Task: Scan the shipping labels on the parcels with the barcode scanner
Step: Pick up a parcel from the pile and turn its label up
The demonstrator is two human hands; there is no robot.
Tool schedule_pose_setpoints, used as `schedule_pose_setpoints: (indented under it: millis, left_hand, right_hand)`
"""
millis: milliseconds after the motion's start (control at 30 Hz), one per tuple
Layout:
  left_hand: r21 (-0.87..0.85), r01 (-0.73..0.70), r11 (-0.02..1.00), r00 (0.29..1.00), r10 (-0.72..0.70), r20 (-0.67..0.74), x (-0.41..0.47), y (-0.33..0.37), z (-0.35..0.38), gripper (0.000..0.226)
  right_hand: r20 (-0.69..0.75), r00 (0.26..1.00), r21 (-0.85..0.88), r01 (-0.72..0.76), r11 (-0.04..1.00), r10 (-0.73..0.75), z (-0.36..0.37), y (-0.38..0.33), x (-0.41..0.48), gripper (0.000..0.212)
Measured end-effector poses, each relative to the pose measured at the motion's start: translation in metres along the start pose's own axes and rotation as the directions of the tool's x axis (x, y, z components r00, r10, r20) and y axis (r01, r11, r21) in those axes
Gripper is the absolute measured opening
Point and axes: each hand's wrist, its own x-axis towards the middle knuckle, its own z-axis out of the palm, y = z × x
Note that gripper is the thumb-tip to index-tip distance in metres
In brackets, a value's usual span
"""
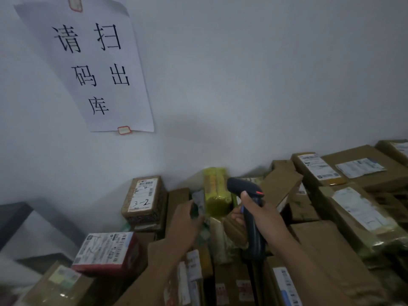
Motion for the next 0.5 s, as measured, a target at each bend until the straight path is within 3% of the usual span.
schedule_pose_setpoints:
  millis: [100,167,300,367,433,500]
  left_hand:
    - [0.260,0.114,0.959,0.993,-0.115,-0.011,0.034,-0.040,-0.001,0.055]
    - [0.324,0.206,0.923,0.976,-0.218,0.000,0.057,-0.063,0.009,0.054]
    - [0.324,0.143,0.935,0.984,-0.170,0.056,0.091,-0.045,0.024,0.044]
    - [0.275,0.153,0.949,0.984,-0.172,0.045,0.104,-0.034,0.035,0.039]
    - [0.212,0.230,0.950,0.973,-0.232,-0.013,0.107,-0.038,0.048,0.054]
    - [0.222,0.361,0.906,0.932,-0.359,-0.051,0.096,-0.047,0.056,0.072]
  right_hand:
    - [0.002,1.000,-0.053,0.004,0.999,-0.004,0.006,0.003,0.006,0.060]
    - [-0.003,1.000,-0.044,0.007,0.999,-0.007,0.007,0.005,0.008,0.055]
    - [-0.041,0.999,0.057,0.031,0.998,-0.029,0.005,0.012,0.013,0.042]
    - [-0.060,0.997,0.090,0.044,0.995,-0.038,0.005,0.017,0.017,0.058]
    - [-0.058,0.997,0.094,0.050,0.994,-0.044,0.006,0.021,0.019,0.076]
    - [-0.041,0.997,0.101,0.067,0.993,-0.064,0.006,0.022,0.019,0.078]
